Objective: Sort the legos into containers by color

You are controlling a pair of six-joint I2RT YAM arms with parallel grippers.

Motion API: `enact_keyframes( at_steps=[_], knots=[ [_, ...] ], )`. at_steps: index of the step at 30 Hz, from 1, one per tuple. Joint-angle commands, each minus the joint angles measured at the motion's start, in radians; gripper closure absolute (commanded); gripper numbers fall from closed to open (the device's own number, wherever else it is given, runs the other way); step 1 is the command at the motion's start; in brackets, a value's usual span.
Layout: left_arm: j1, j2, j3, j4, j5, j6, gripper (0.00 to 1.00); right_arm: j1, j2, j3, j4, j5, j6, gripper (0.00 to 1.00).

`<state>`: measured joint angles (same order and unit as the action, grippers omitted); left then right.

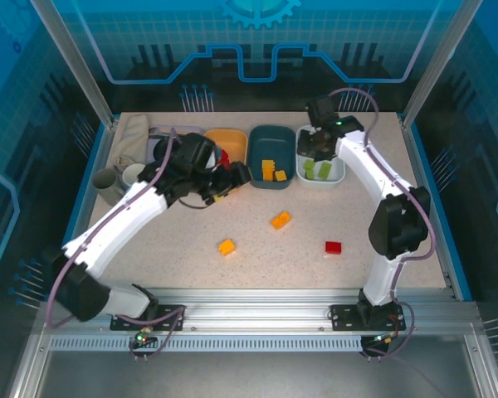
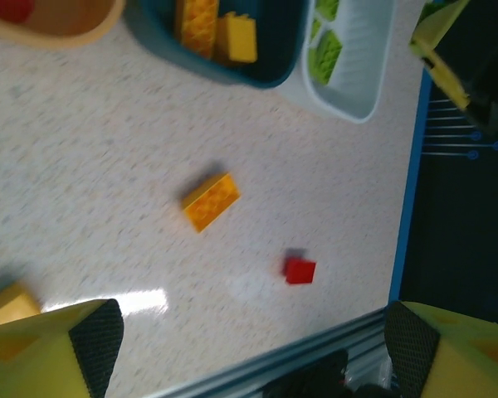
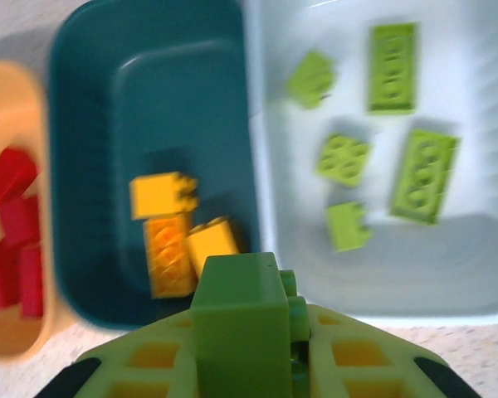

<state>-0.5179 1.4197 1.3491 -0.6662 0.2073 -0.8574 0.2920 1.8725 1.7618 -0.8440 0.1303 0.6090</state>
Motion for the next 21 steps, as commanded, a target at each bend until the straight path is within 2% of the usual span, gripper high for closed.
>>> enact_keyframes(
  at_steps=[1,8,14,21],
  knots=[
    [-0.014,0.111,0.106,0.077,0.018,0.015,0.14,-0.076,0.108,0.072,-0.041,-0.038,0.022,0.76],
    [-0.034,0.300,0.280,0.072,0.024,0.028,0.14,-0.132,0.355,0.333,-0.126,0.031,0.086,0.75],
    [-0.044,0.355,0.314,0.074,0.027,0.020,0.15,-0.155,0.508,0.511,-0.217,0.108,0.188,0.75],
    [-0.048,0.357,0.296,0.068,0.029,0.018,0.15,-0.160,0.605,0.597,-0.175,0.068,0.209,0.74]
  ],
)
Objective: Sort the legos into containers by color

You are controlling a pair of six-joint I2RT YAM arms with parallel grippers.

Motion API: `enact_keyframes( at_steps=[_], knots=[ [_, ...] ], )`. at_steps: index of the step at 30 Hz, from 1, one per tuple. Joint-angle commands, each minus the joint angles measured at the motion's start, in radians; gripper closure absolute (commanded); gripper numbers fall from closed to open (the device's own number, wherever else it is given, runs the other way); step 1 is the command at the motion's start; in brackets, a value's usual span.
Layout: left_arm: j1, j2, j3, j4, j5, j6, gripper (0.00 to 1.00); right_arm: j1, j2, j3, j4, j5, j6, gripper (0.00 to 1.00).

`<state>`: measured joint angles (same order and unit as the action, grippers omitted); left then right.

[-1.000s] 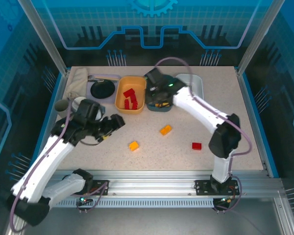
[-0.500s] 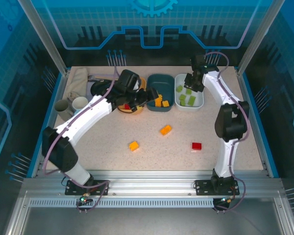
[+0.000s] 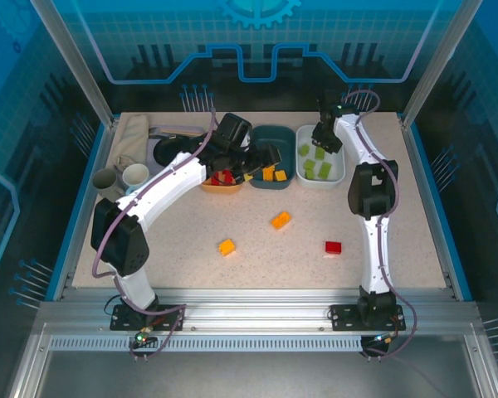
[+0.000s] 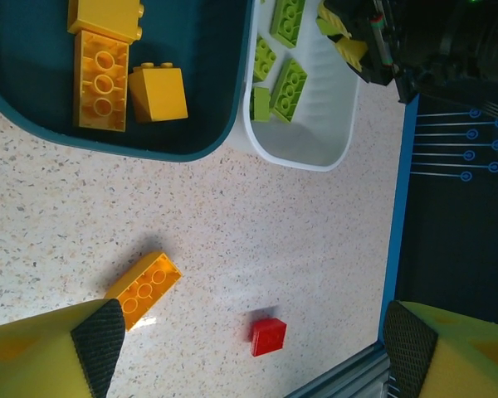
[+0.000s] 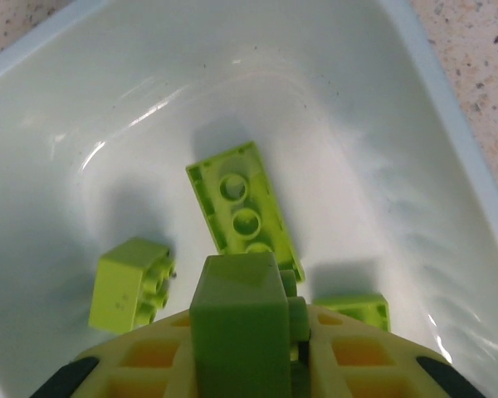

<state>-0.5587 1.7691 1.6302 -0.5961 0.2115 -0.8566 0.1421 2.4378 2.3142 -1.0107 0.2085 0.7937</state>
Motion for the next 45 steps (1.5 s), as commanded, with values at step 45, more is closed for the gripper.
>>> enact_keyframes(
  at_steps=[45],
  knots=[
    [-0.189,0.140,0.044,-0.192,0.066,0.388,0.15,0.130,-1.007,-0.904,0.102,-0.093,-0.096,0.35]
  ],
)
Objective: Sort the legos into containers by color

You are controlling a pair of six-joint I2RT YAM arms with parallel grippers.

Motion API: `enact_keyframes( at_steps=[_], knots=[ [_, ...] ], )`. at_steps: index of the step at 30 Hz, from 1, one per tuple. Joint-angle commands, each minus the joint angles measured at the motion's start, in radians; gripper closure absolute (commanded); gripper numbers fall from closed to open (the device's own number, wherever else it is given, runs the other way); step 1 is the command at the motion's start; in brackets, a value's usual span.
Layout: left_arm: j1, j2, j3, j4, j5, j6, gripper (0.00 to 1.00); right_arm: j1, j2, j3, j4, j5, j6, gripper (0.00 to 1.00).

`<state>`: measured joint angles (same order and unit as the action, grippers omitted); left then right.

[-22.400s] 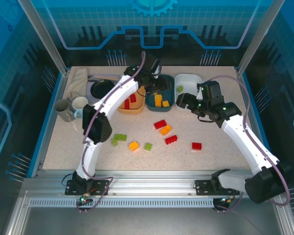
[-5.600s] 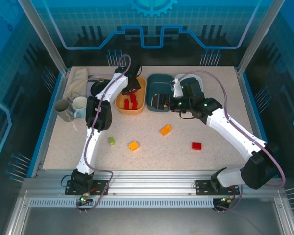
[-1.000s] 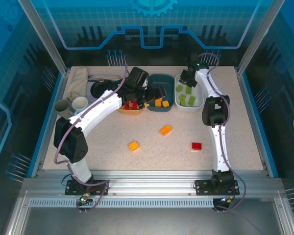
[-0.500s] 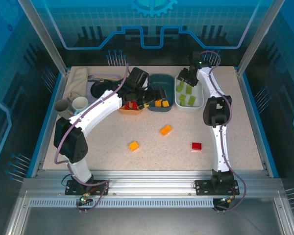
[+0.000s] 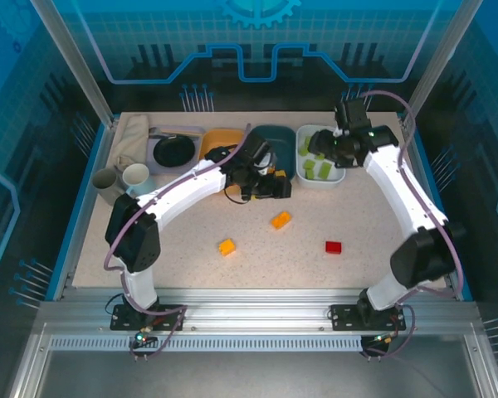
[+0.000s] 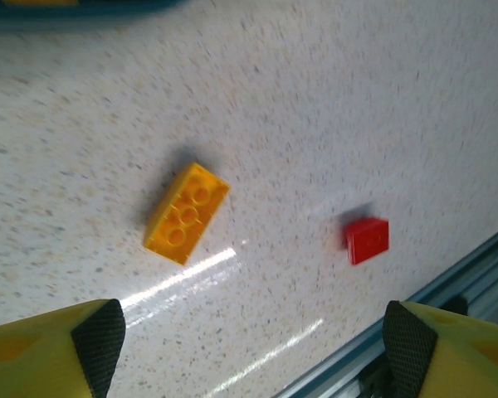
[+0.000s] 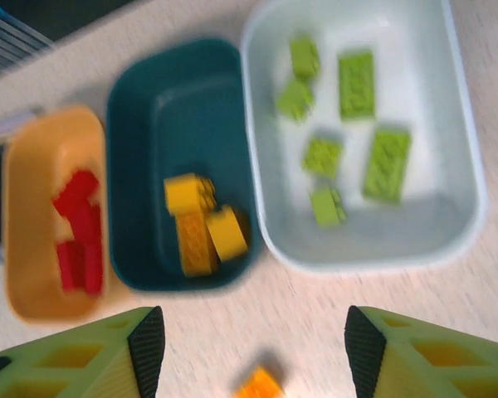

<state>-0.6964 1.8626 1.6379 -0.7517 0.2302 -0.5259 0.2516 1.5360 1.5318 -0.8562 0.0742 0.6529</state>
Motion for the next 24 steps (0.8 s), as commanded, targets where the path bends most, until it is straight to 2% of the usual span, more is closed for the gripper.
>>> enact_keyframes(
  at_steps=[1,4,10,15,24],
  knots=[
    [-0.071,0.061,0.044,-0.034,0.055,0.052,0.15,0.031,-0.164,-0.165,-0.069,0.048,0.056,0.32],
    [-0.143,0.119,0.090,-0.043,0.049,0.037,0.14,0.072,-0.345,-0.251,-0.118,0.072,0.089,0.24],
    [-0.263,0.252,0.213,-0.062,-0.018,-0.062,0.11,0.139,-0.594,-0.306,-0.153,0.077,0.104,0.12],
    [-0.331,0.370,0.336,-0.091,-0.084,-0.130,0.08,0.150,-0.731,-0.304,-0.160,0.055,0.069,0.08],
    [-0.392,0.560,0.571,-0.176,-0.190,-0.258,0.05,0.150,-0.863,-0.325,-0.199,0.024,0.070,0.07]
  ],
)
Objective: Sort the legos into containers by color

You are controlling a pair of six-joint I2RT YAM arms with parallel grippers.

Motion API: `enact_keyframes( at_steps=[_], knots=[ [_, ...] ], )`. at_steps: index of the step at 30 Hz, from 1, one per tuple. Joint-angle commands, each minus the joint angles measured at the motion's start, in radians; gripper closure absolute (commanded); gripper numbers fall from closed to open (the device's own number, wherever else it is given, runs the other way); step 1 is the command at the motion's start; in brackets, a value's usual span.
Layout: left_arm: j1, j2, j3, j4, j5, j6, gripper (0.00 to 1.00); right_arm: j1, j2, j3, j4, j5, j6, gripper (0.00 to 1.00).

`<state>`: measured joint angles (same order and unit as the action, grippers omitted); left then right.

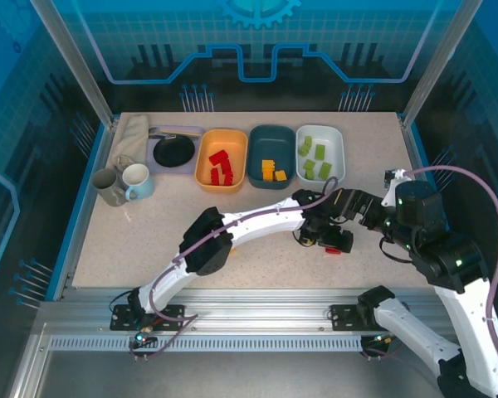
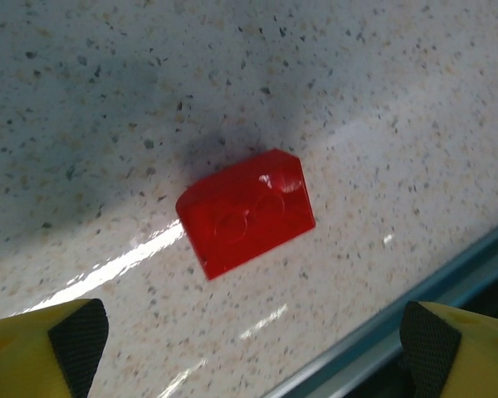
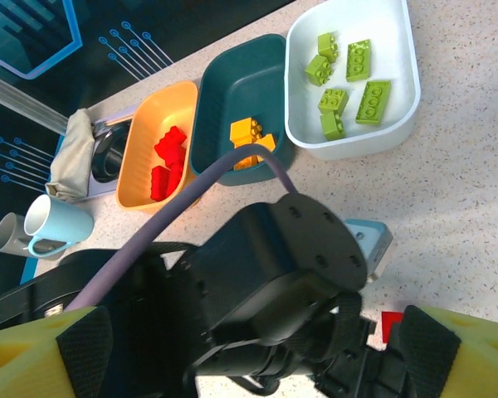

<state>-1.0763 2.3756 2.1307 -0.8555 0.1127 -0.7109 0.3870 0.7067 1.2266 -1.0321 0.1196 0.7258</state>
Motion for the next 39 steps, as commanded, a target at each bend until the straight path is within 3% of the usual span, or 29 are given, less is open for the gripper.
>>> enact_keyframes(
  at_steps=[1,9,14,22,25,39],
  knots=[
    [-0.014,0.063,0.099,-0.081,-0.085,-0.081,0.05,0.015,-0.044,-0.023,-0.023,-0.023,0.000,0.07],
    [-0.037,0.202,0.283,-0.157,-0.191,-0.100,0.07,0.015,-0.082,-0.047,-0.023,-0.037,0.000,0.06],
    [-0.056,0.252,0.335,-0.185,-0.238,-0.130,0.14,0.015,-0.094,-0.049,-0.020,-0.034,0.003,0.06],
    [-0.073,0.275,0.335,-0.204,-0.268,-0.136,0.30,0.013,-0.127,-0.033,-0.043,0.017,0.007,0.06],
    [-0.072,0.280,0.335,-0.209,-0.280,-0.128,0.40,0.013,-0.131,-0.035,-0.045,0.022,0.010,0.06],
    [-0.051,0.250,0.329,-0.240,-0.329,-0.097,0.51,0.013,-0.111,-0.038,-0.039,0.009,0.003,0.06]
  ],
)
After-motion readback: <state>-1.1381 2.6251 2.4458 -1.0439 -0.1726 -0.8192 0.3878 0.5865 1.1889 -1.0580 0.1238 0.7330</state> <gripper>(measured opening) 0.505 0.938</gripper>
